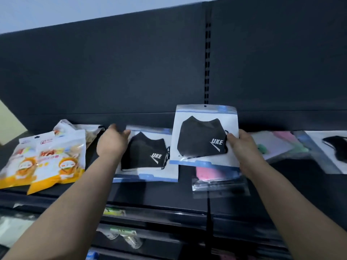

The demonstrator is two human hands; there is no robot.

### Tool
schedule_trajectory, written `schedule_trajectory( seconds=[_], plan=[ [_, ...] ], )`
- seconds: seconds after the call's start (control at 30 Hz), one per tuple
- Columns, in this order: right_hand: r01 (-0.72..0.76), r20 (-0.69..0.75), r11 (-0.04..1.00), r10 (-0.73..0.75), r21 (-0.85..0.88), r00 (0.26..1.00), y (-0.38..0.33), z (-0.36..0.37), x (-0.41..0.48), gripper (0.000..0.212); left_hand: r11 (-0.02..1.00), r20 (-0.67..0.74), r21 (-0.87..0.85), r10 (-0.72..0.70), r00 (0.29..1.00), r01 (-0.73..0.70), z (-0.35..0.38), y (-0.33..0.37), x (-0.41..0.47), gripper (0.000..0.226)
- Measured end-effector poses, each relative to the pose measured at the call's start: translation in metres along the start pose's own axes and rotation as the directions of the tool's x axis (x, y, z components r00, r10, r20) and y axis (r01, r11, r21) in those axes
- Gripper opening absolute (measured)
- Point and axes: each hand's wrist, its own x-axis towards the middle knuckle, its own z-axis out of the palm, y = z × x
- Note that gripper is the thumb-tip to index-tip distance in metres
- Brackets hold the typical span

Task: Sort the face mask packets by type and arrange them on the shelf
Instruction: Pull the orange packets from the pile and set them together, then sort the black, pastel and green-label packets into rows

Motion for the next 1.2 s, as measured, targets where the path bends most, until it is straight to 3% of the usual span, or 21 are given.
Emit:
schedule_trajectory(
  seconds=[0.07, 0.17, 0.23, 0.33, 0.4, 0.47, 0.57, 0.63, 0.7, 0.73, 0.83, 0.93, 1.07, 1.2],
  plan=[
    [-0.009, -0.006, 1.000, 0.009, -0.014, 1.000, 0.002, 0.020, 0.001, 0.016, 0.984, 0.136, 0.120, 0.117, 0.984, -0.133, 0.004, -0.011, 0.006, 0.062],
    [-0.016, -0.043, 1.000, 0.015, -0.008, 0.999, 0.005, 0.046, 0.000, 0.016, 0.953, 0.512, 0.102, 0.196, 0.836, -0.285, 0.013, -0.021, -0.002, 0.067],
    [-0.021, -0.063, 0.999, 0.019, -0.033, 0.998, 0.008, 0.064, -0.002, 0.015, 0.944, 0.573, 0.120, 0.186, 0.798, -0.307, 0.017, -0.032, 0.000, 0.070],
    [-0.028, -0.059, 0.996, 0.023, -0.079, 0.998, 0.011, 0.088, -0.006, 0.017, 0.970, 0.501, 0.053, 0.178, 0.847, -0.236, 0.011, -0.046, 0.012, 0.059],
    [-0.041, -0.011, 0.994, 0.040, -0.098, 0.999, 0.013, 0.107, -0.008, 0.017, 0.982, 0.302, -0.058, 0.187, 0.935, -0.178, 0.002, -0.052, 0.019, 0.045],
    [-0.074, 0.053, 0.985, 0.083, -0.155, 0.995, 0.017, 0.130, -0.010, 0.018, 0.976, 0.108, -0.136, 0.187, 0.976, -0.172, -0.011, -0.053, 0.021, 0.037],
    [-0.048, 0.101, 0.938, 0.087, -0.343, 0.991, 0.026, 0.164, -0.018, 0.028, 0.959, 0.136, -0.149, 0.263, 0.955, -0.242, -0.023, -0.049, 0.016, 0.036],
    [0.022, 0.124, 0.805, 0.064, -0.593, 0.990, 0.030, 0.175, -0.026, 0.046, 0.937, 0.313, -0.076, 0.347, 0.884, -0.341, -0.024, -0.046, 0.010, 0.036],
    [0.133, 0.179, 0.578, 0.022, -0.805, 0.984, 0.030, 0.174, -0.034, 0.052, 0.913, 0.545, 0.033, 0.325, 0.773, -0.407, -0.020, -0.044, 0.003, 0.035],
    [0.174, 0.204, 0.519, 0.000, -0.836, 0.979, 0.030, 0.170, -0.037, 0.050, 0.897, 0.616, 0.102, 0.283, 0.735, -0.431, -0.018, -0.042, 0.001, 0.033],
    [0.267, 0.257, 0.507, -0.091, -0.820, 0.962, 0.025, 0.145, -0.041, 0.041, 0.815, 0.579, 0.293, 0.265, 0.771, -0.500, -0.018, -0.025, -0.004, 0.029],
    [0.333, 0.261, 0.370, -0.231, -0.868, 0.937, 0.022, 0.104, -0.043, 0.037, 0.810, 0.505, 0.225, 0.378, 0.776, -0.541, -0.011, 0.010, -0.016, 0.033],
    [0.274, 0.229, 0.100, -0.322, -0.956, 0.918, 0.023, 0.042, -0.044, 0.047, 0.797, 0.572, 0.041, 0.476, 0.668, -0.603, 0.011, 0.062, -0.043, 0.027],
    [0.187, 0.176, 0.016, -0.269, -0.982, 0.947, 0.022, -0.012, -0.042, 0.044, 0.729, 0.631, -0.029, 0.544, 0.553, -0.684, 0.038, 0.099, -0.073, 0.034]
  ],
)
